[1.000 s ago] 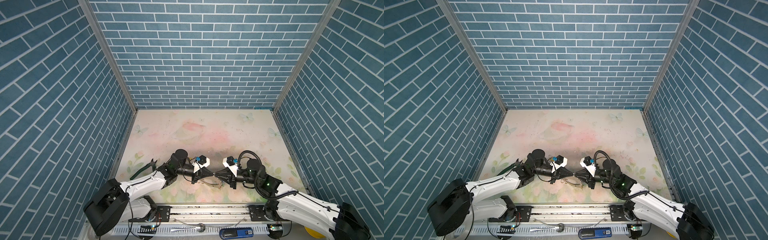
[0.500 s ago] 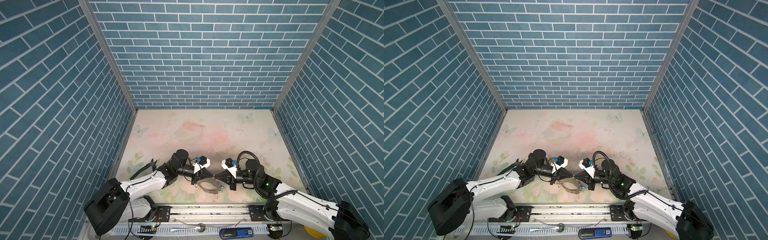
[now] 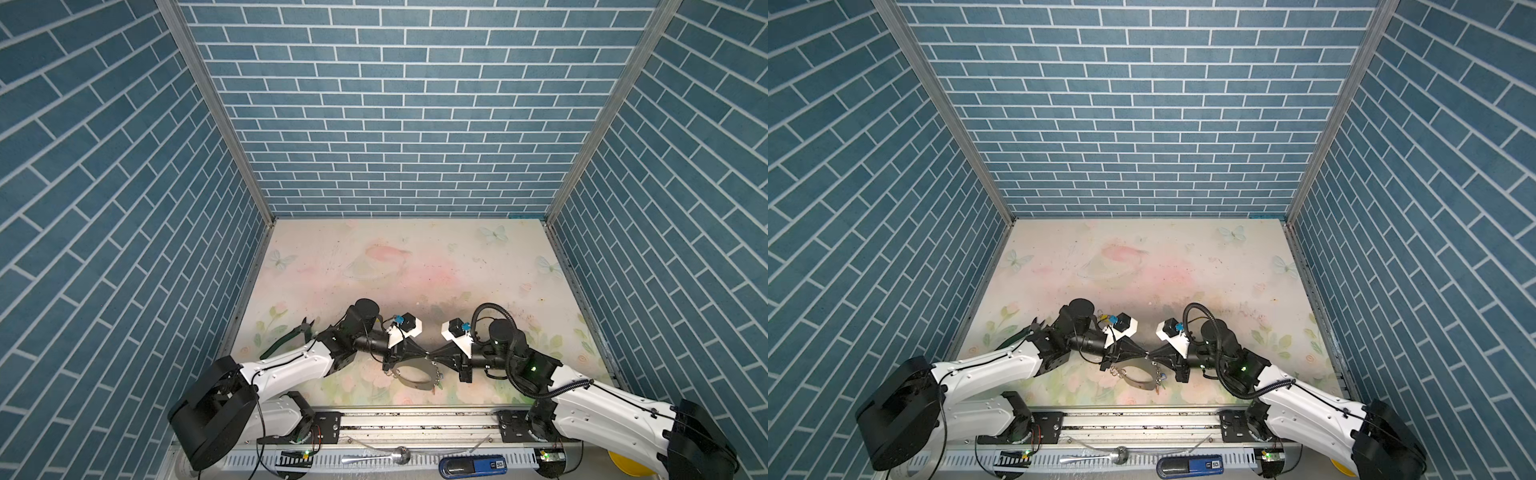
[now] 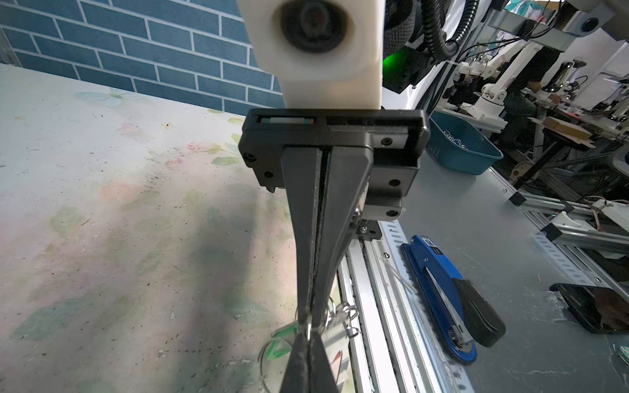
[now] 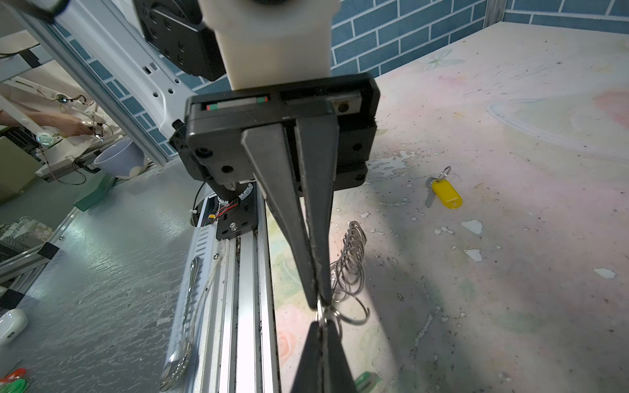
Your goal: Put the keys on the keyring
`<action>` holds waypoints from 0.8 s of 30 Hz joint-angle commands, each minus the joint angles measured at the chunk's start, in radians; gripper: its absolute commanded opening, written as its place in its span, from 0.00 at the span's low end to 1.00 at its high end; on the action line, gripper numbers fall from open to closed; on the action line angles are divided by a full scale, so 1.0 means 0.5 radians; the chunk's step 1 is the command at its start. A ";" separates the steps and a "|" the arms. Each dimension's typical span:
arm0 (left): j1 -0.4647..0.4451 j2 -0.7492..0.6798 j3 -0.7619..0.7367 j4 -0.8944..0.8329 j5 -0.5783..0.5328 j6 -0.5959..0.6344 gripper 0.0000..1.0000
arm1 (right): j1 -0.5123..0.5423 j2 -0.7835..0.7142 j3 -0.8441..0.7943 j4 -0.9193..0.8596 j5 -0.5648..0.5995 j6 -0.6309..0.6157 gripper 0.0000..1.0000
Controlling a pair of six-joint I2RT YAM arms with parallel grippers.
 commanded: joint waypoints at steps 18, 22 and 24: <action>-0.032 -0.135 -0.029 0.259 -0.245 -0.133 0.27 | 0.007 -0.163 -0.101 0.509 0.226 0.230 0.00; -0.032 -0.100 -0.019 0.313 -0.220 -0.168 0.27 | 0.005 -0.113 -0.135 0.663 0.196 0.272 0.00; -0.032 -0.081 -0.007 0.302 -0.209 -0.171 0.24 | 0.005 -0.110 -0.152 0.724 0.196 0.293 0.00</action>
